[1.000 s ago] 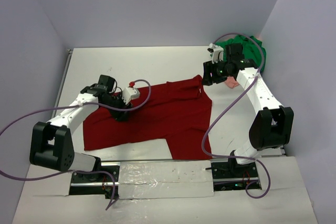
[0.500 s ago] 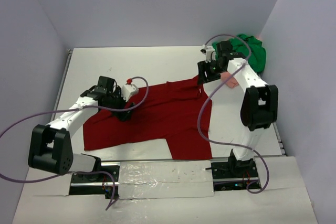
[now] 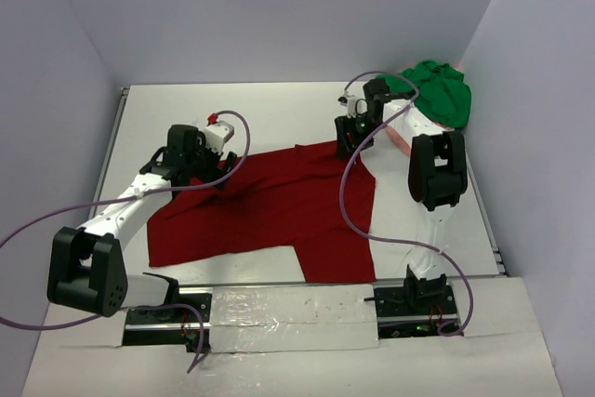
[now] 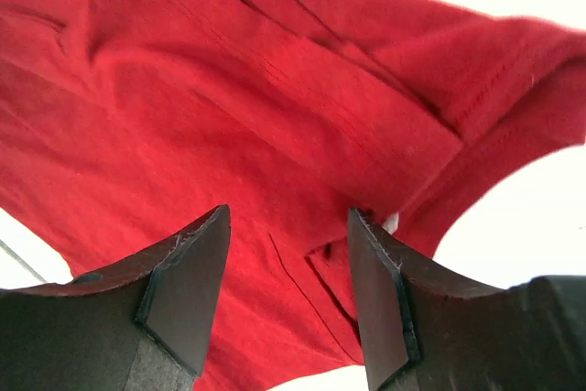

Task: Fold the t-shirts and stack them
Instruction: Fold the tshirt

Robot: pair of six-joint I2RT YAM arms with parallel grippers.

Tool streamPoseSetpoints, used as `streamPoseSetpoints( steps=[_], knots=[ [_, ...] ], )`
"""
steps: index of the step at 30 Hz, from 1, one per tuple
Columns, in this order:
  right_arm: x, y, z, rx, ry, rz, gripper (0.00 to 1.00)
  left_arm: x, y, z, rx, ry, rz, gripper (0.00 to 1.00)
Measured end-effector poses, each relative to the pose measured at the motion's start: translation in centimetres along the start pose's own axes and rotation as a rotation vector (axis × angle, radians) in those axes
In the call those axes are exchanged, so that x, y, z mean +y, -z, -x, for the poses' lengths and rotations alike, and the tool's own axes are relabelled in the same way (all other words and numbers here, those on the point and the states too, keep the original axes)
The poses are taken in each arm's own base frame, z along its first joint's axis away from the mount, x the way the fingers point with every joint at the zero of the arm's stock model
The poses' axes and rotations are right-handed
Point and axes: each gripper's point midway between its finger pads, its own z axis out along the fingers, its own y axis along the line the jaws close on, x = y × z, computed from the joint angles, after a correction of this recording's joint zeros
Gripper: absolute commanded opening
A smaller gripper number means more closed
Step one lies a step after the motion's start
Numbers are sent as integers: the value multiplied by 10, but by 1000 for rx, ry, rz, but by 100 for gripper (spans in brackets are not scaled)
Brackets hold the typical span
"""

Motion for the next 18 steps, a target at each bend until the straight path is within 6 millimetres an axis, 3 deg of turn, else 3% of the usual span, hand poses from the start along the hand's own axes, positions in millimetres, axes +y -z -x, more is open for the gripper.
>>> streamPoseSetpoints(
  steps=[5, 11, 18],
  knots=[
    [0, 2, 18, -43, 37, -28, 61, 6, 6, 10, -35, 21, 41, 90],
    [-17, -2, 33, -69, 46, -98, 61, 10, 8, 14, -57, 29, 65, 90],
    [-33, -9, 37, -61, 43, -160, 61, 9, 8, 9, -49, 35, 67, 90]
  ],
)
